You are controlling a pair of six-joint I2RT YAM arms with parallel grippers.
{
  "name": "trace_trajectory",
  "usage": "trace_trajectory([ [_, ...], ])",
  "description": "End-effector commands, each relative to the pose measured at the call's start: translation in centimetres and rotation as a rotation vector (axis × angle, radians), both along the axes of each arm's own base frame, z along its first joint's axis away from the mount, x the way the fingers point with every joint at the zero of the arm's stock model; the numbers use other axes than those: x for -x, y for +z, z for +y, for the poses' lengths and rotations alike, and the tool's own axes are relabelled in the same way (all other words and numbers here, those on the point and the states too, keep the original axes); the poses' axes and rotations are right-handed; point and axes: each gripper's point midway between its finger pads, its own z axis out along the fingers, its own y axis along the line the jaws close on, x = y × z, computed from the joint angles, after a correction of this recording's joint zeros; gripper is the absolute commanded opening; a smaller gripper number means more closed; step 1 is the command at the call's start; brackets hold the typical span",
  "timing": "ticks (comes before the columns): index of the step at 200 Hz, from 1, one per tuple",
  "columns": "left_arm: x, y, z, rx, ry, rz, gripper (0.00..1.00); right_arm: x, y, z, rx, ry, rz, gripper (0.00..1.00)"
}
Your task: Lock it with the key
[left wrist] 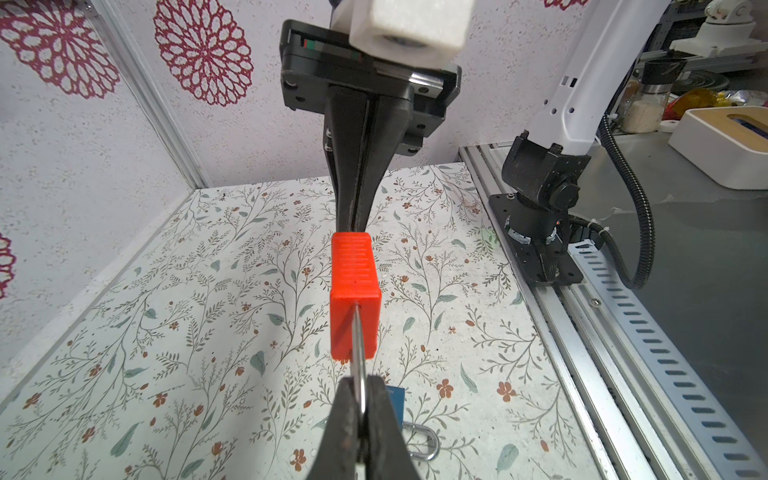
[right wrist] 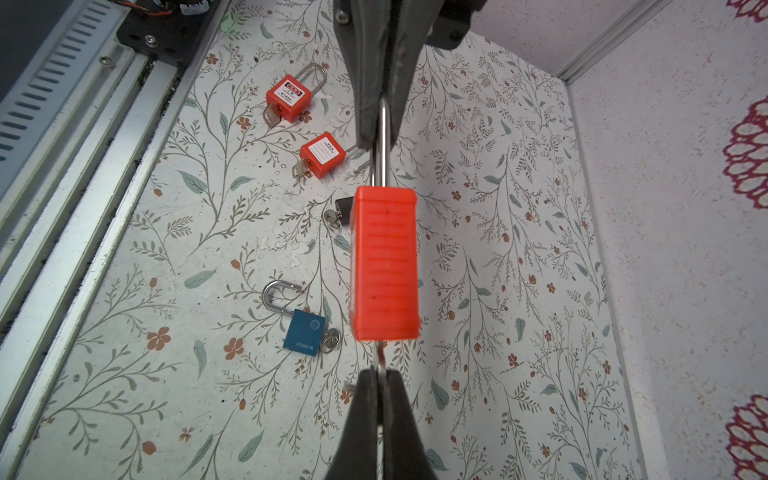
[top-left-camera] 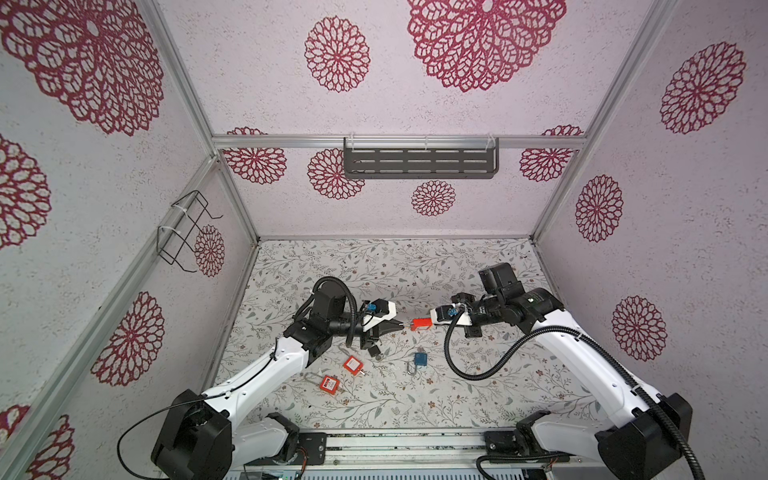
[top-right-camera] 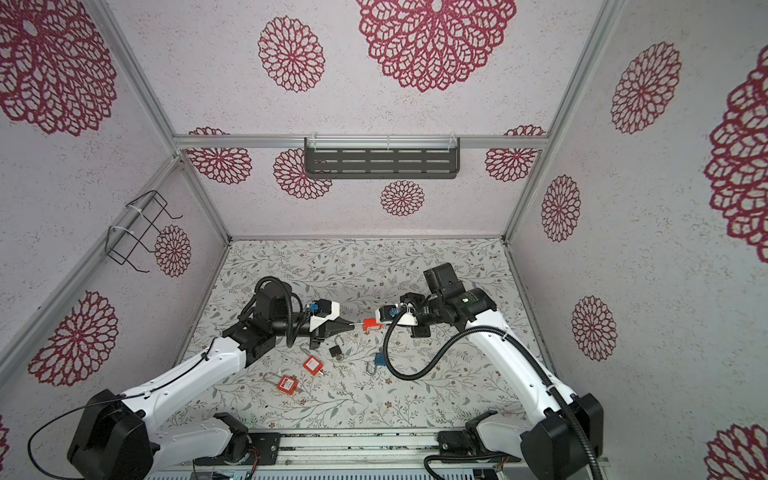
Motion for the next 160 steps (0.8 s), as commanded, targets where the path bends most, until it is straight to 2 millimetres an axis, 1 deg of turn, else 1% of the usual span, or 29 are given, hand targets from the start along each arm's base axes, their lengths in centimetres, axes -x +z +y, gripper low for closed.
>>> trace_trajectory([
  [1,0.0,0.4,1.0,-0.005,0.006,0.032,0.0,-1.4,-0.5,-2.5,0.106,-0.084,-0.055,0.0],
  [19,-0.4,0.3,1.1,-0.018,0.024,0.006,0.0,-0.4,-0.4,-2.1,0.093,-0.052,0.02,0.0],
  [50,-0.6,0.7,1.2,-0.017,0.037,-0.03,0.0,0.3,-0.9,-1.7,0.087,-0.027,0.102,0.0],
  [75,-0.7,1.1,1.3,-0.011,0.048,-0.059,0.0,0.3,-1.0,-1.7,0.088,-0.028,0.106,0.0],
  [100,-0.7,1.0,1.4,-0.013,0.048,-0.058,0.0,0.2,-1.0,-1.7,0.092,-0.032,0.107,0.0],
  [145,-0.2,1.0,1.0,0.004,0.022,-0.003,0.0,-0.1,-0.8,-1.4,0.067,-0.039,0.095,0.0],
  [160,-0.1,0.9,0.8,0.007,0.015,0.008,0.0,-0.2,-0.6,-1.0,0.042,-0.036,0.093,0.04],
])
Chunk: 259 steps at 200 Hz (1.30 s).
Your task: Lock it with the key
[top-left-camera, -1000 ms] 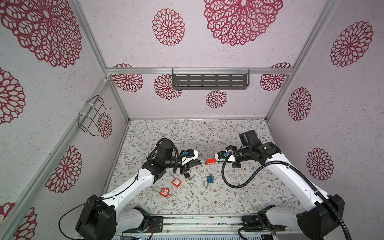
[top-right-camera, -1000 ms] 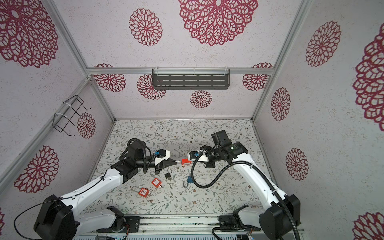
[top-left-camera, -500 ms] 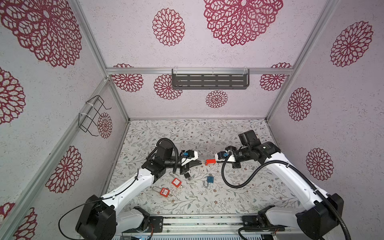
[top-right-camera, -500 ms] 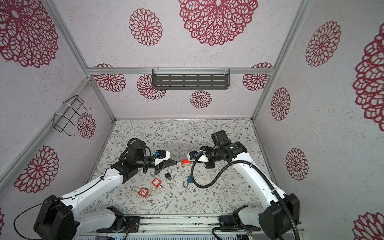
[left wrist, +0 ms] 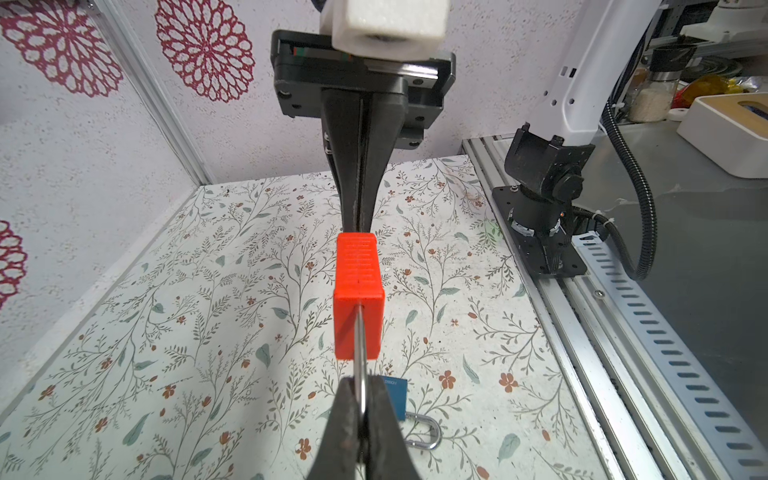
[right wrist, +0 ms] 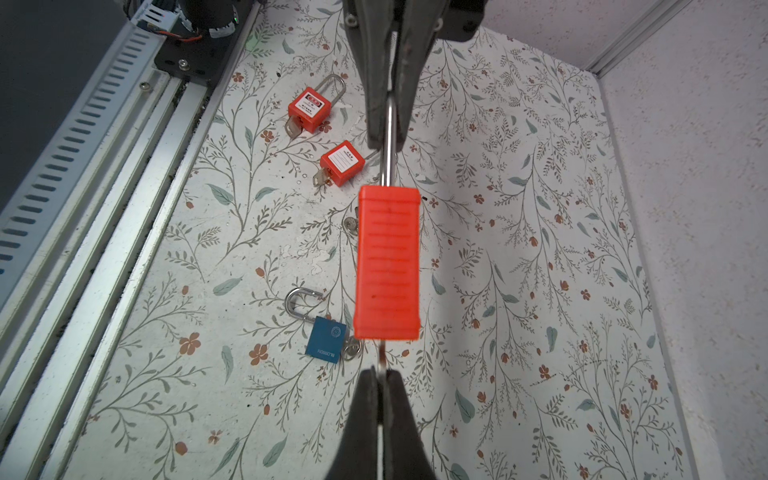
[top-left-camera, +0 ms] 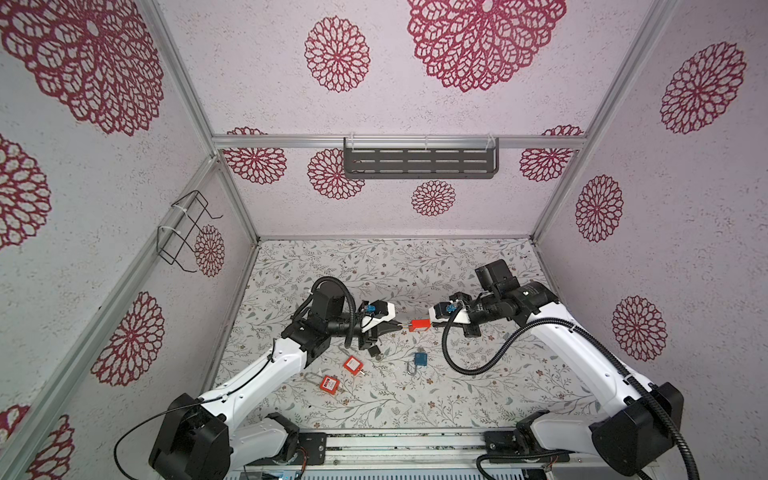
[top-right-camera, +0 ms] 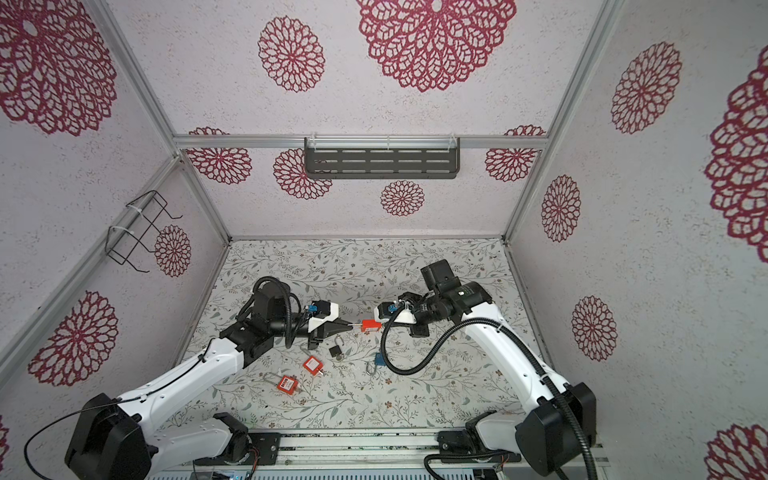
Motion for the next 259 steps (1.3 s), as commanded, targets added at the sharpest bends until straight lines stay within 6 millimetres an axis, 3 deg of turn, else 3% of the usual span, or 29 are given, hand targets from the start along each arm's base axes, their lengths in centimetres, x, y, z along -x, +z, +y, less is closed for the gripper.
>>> trace_trajectory([
  [1,-0.2,0.9,0.5,0.023,0.004,0.018,0.0,-0.6,-0.2,-1.5,0.043,-0.059,-0.004,0.05],
  [19,0.0,0.9,0.4,0.021,0.0,0.026,0.0,-0.8,0.0,-1.4,0.032,-0.067,-0.015,0.1],
  [53,0.0,1.1,0.4,0.024,-0.001,0.024,0.0,-0.6,0.0,-1.8,0.032,-0.097,-0.021,0.45],
  [84,0.0,1.1,0.1,0.028,-0.013,0.028,0.0,-0.1,-0.2,-1.6,0.016,-0.091,0.005,0.57],
  [176,0.1,1.4,-0.8,0.027,-0.022,-0.008,0.0,1.3,0.4,0.4,-0.013,-0.03,0.059,0.53],
  [259,0.4,1.7,-1.0,0.024,-0.029,-0.023,0.0,0.6,0.0,1.0,-0.026,-0.059,0.072,0.33],
])
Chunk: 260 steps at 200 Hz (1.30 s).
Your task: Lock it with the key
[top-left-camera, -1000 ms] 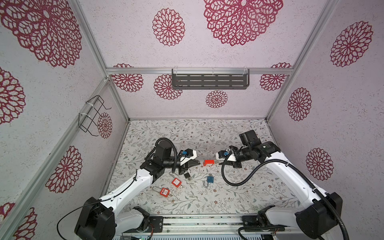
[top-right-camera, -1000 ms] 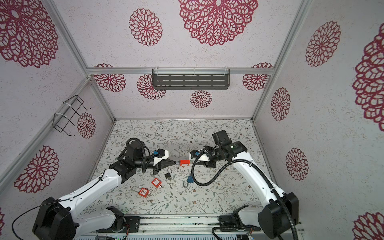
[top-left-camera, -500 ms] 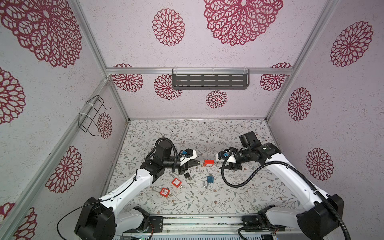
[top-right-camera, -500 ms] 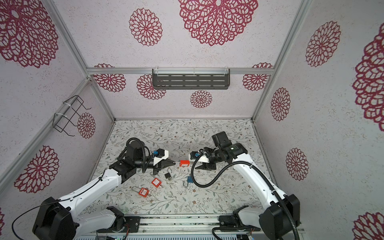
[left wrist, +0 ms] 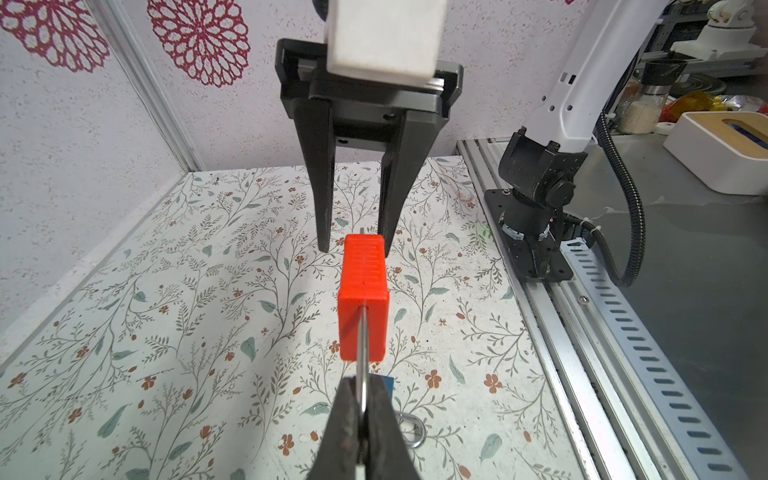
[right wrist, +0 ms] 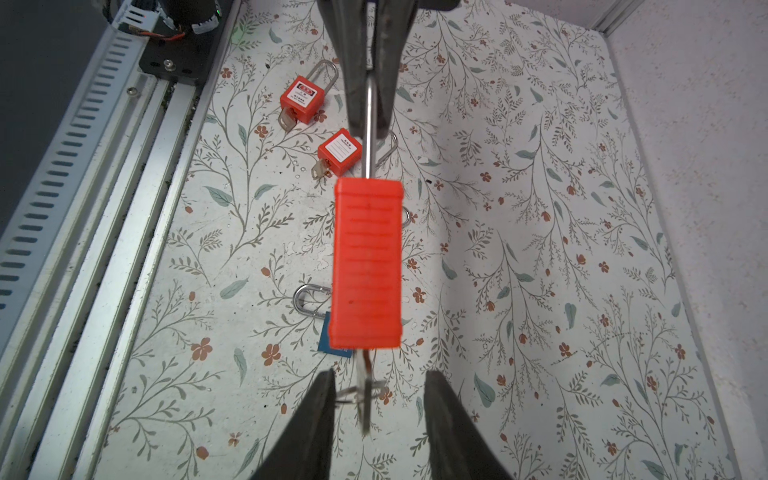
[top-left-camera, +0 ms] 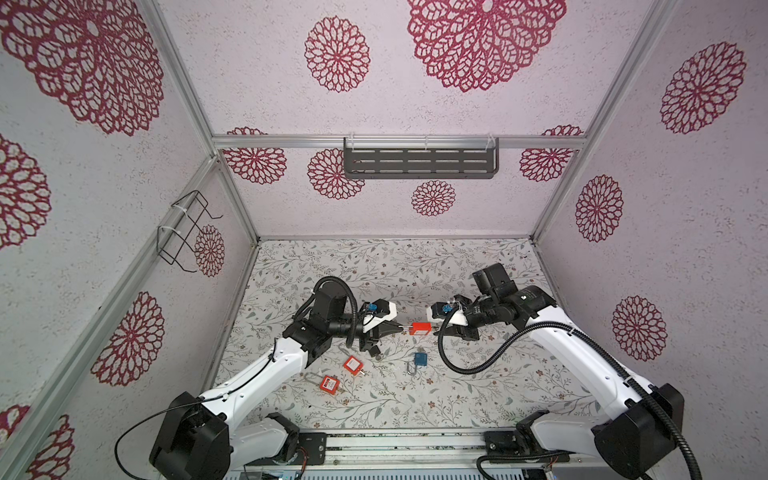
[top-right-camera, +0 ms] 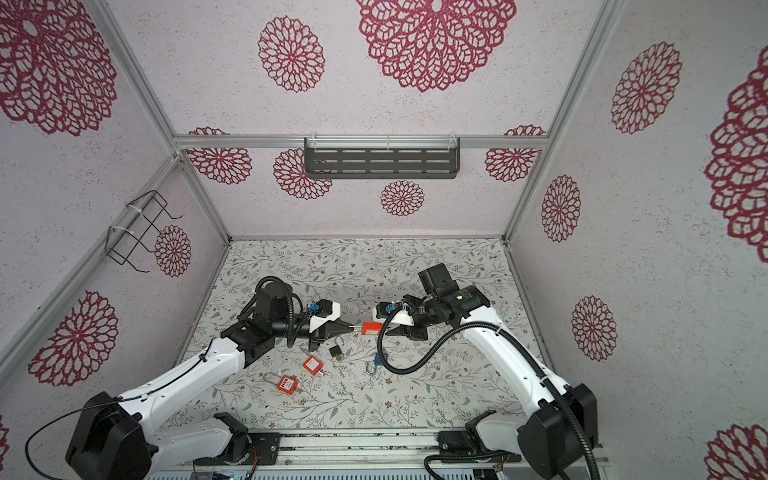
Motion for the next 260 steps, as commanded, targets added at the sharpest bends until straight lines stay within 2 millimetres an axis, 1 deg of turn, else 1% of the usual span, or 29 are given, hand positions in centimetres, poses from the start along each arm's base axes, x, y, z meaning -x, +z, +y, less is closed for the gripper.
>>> trace_trajectory([
  [1,-0.1,2.0,-0.5,0.034,-0.019,-0.062,0.0,0.3,0.8,0.7,-0.04,0.011,0.012,0.33],
  [21,-0.2,2.0,-0.6,0.034,-0.019,-0.063,0.0,0.4,0.7,0.8,-0.042,0.018,0.016,0.29],
  [49,-0.2,2.0,-0.6,0.033,-0.02,-0.065,0.0,0.5,0.6,0.8,-0.041,0.023,0.027,0.2],
  [66,-0.3,2.0,-0.6,0.033,-0.021,-0.066,0.0,0.6,0.5,0.9,-0.039,0.029,0.035,0.19],
  [133,-0.2,1.9,-0.6,0.024,-0.023,-0.066,0.0,0.9,0.1,0.6,-0.006,0.059,0.041,0.04],
  [176,0.1,1.7,-0.2,0.026,-0.031,-0.038,0.0,0.7,-0.6,-0.1,0.049,0.062,0.013,0.0],
  [243,-0.1,1.4,0.5,0.035,-0.024,-0.004,0.0,-0.4,-1.3,-0.8,0.092,0.036,-0.078,0.0],
  [260,-0.1,1.3,0.6,0.034,-0.02,-0.006,0.0,-0.3,-1.5,-1.0,0.101,0.032,-0.067,0.0],
])
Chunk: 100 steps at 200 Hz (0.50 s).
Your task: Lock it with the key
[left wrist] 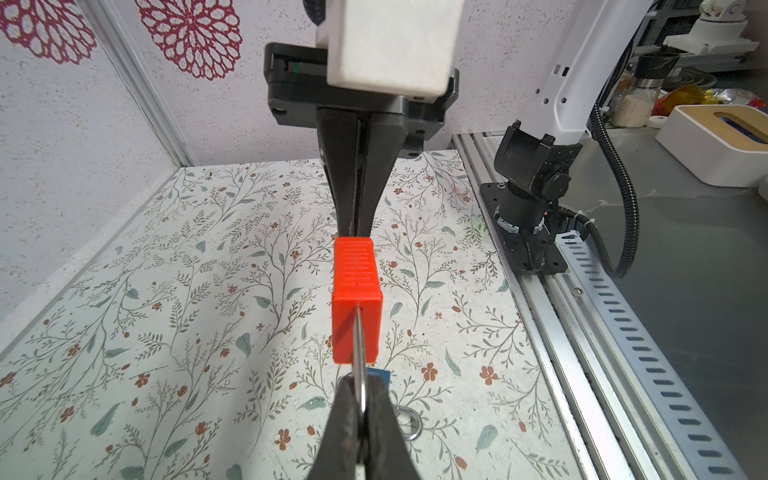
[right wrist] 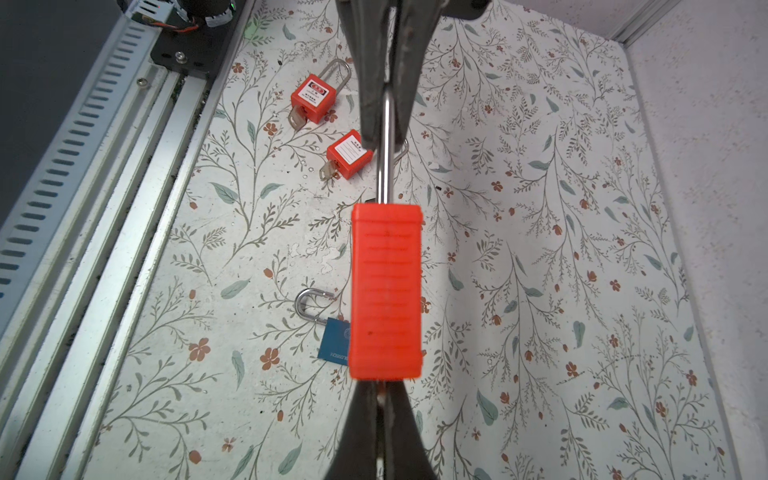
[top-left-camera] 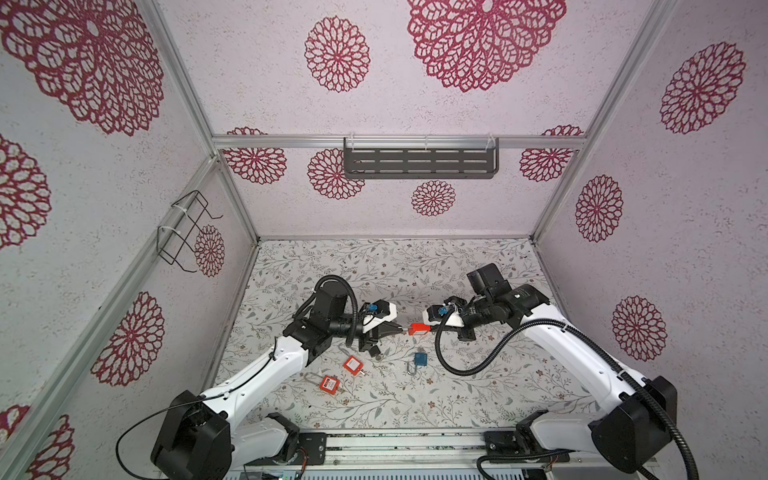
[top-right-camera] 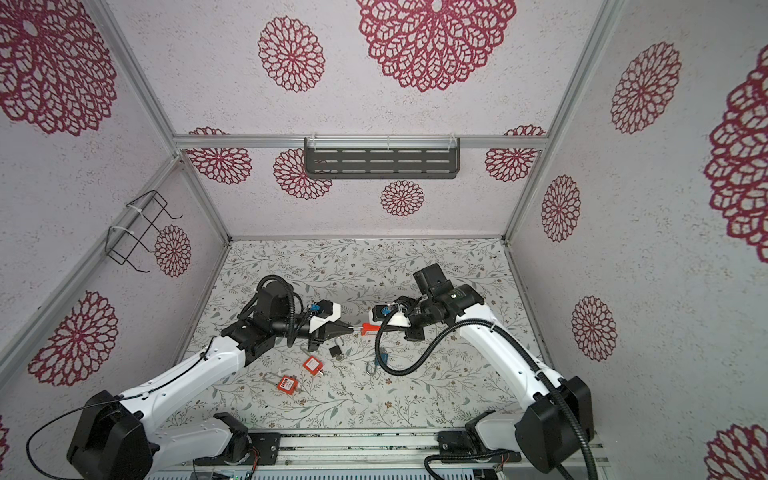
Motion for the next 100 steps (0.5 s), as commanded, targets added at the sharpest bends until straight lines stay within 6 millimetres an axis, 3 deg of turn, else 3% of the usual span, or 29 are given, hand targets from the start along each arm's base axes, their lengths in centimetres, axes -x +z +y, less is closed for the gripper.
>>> trace_trajectory([
  [1,0.0,1.7,0.3,0.048,-0.015,-0.024,0.0,-0.2,-0.8,-1.6,0.078,-0.02,-0.041,0.0],
  [35,0.0,2.1,0.6,0.046,0.007,-0.079,0.0,1.2,0.0,-1.3,0.036,0.014,0.065,0.0],
  [100,0.5,2.1,1.2,0.027,0.027,-0.141,0.0,2.0,0.4,-1.1,0.023,0.039,0.145,0.0],
])
